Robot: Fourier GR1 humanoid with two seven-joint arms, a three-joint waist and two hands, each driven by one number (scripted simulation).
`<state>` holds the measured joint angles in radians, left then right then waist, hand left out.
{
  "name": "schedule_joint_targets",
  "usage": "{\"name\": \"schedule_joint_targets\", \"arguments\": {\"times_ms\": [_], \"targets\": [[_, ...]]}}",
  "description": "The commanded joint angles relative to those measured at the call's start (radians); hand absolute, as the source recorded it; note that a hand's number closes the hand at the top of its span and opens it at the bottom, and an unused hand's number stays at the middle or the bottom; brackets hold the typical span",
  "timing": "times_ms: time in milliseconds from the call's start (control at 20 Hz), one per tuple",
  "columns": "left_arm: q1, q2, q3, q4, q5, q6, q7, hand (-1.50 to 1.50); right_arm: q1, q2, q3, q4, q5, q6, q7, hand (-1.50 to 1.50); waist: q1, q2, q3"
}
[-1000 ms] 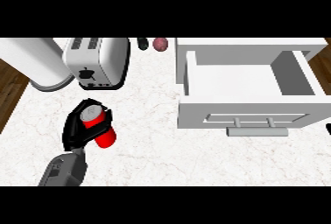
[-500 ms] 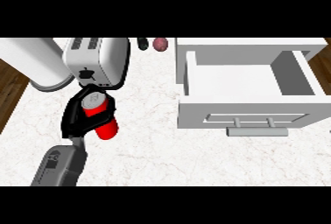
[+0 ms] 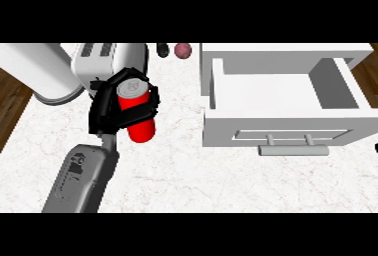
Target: Pick up the can, place it into the drawer and close the drawer
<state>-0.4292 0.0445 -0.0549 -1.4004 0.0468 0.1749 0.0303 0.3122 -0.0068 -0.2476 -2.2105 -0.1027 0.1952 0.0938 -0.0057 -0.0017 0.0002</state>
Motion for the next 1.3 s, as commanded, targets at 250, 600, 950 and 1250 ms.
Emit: {"name": "schedule_joint_targets", "arguments": {"times_ms": [250, 600, 950, 1250], "targets": [[-0.302, -0.044, -0.079, 0.014, -0.084, 0.132, 0.234, 1.50, -0.003, -0.017, -0.032, 0.048, 0.000, 0.015, -0.031, -1.50, -0.005, 0.001, 0.000], [-0.534, -0.044, -0.164, 0.149, -0.041, 0.270, 0.305, 1.50, -0.027, -0.002, -0.012, -0.011, -0.003, -0.003, 0.022, -1.50, -0.013, 0.002, 0.000], [-0.733, -0.044, -0.192, 0.386, 0.050, 0.353, 0.254, 1.50, -0.095, -0.024, -0.011, 0.081, 0.025, -0.014, 0.006, -1.50, -0.020, 0.007, 0.000], [-0.872, -0.045, -0.181, 0.579, 0.117, 0.371, 0.203, 1.50, -0.009, -0.033, -0.053, 0.037, -0.046, 0.050, -0.028, -1.50, -0.038, 0.008, 0.001]]}}
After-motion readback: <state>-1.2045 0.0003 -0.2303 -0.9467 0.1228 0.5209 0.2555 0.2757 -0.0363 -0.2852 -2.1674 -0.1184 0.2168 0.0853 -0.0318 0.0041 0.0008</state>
